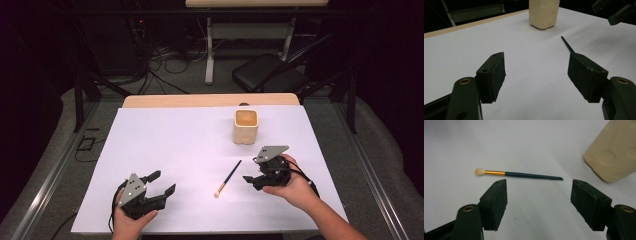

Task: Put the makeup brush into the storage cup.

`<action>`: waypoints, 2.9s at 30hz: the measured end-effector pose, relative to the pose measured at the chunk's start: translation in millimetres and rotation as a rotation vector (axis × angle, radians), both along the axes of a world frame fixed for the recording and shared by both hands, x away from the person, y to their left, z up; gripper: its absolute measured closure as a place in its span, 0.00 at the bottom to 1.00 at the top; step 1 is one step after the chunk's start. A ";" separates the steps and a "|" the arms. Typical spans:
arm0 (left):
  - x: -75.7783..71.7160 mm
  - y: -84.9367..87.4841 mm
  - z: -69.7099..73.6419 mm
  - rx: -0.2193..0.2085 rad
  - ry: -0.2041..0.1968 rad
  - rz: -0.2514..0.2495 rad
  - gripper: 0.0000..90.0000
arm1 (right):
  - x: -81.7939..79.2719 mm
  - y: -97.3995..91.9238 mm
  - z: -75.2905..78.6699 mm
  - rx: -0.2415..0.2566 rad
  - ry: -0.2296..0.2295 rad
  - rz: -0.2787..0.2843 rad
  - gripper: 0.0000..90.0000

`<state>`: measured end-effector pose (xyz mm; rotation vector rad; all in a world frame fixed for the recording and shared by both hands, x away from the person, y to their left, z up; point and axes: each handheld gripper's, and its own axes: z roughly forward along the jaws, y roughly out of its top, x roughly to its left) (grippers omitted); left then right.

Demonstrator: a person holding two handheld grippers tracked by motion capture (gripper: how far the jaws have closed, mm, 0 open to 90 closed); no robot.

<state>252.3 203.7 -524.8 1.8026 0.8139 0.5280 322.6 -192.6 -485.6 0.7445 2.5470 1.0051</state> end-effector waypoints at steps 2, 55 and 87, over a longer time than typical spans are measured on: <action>0.0 0.0 0.0 0.000 0.001 0.000 0.34 | 1.1 0.8 0.3 -0.009 0.004 0.005 0.32; 0.1 0.2 -0.3 0.004 0.010 -0.003 0.34 | 24.4 11.0 -9.8 -0.228 0.256 0.029 0.38; 0.2 -0.3 -0.6 0.006 0.010 -0.005 0.34 | 33.1 40.4 -16.6 -0.359 0.255 0.068 0.40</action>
